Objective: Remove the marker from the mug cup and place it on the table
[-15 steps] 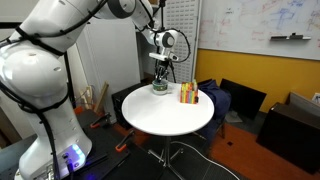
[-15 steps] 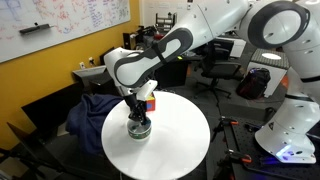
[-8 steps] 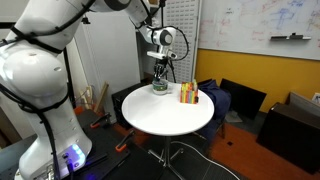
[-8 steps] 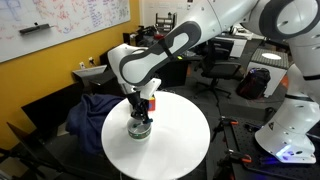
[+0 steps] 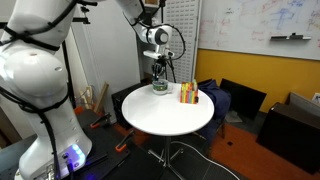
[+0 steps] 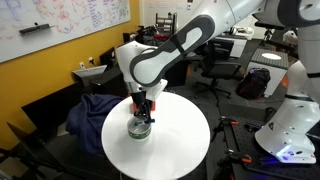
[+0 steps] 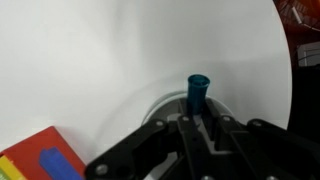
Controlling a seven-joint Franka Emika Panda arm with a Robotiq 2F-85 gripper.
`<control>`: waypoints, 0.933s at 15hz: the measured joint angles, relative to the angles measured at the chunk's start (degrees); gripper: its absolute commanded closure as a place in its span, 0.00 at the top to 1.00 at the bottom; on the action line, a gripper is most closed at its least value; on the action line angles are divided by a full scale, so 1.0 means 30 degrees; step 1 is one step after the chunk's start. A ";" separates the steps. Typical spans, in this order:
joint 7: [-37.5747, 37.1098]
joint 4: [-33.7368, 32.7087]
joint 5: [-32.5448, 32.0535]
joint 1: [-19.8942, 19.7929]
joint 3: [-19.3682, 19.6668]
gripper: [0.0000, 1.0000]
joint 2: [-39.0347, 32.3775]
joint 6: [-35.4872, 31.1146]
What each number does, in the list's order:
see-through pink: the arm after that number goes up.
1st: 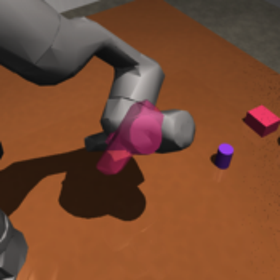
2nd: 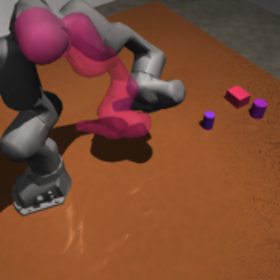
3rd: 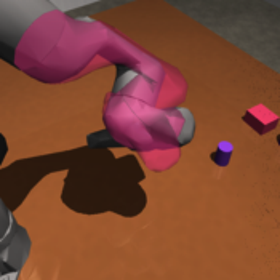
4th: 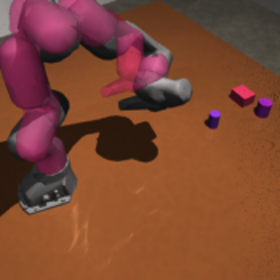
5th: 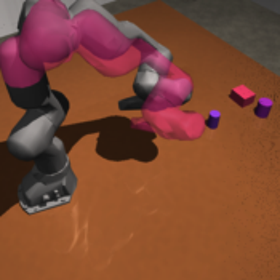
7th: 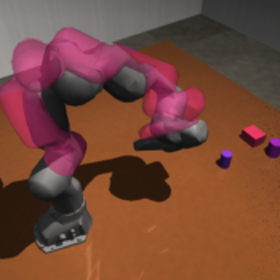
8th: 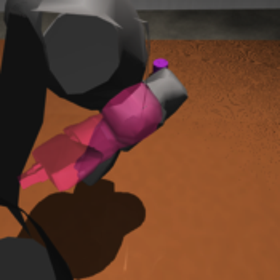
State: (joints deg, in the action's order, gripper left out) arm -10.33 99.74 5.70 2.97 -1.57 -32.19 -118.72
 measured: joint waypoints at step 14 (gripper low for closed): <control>-0.2404 0.5661 -0.0731 0.0539 0.0053 0.05 0.3885 -0.4824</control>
State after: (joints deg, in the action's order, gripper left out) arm -17.54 116.73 3.50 4.59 -1.41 -20.53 -133.19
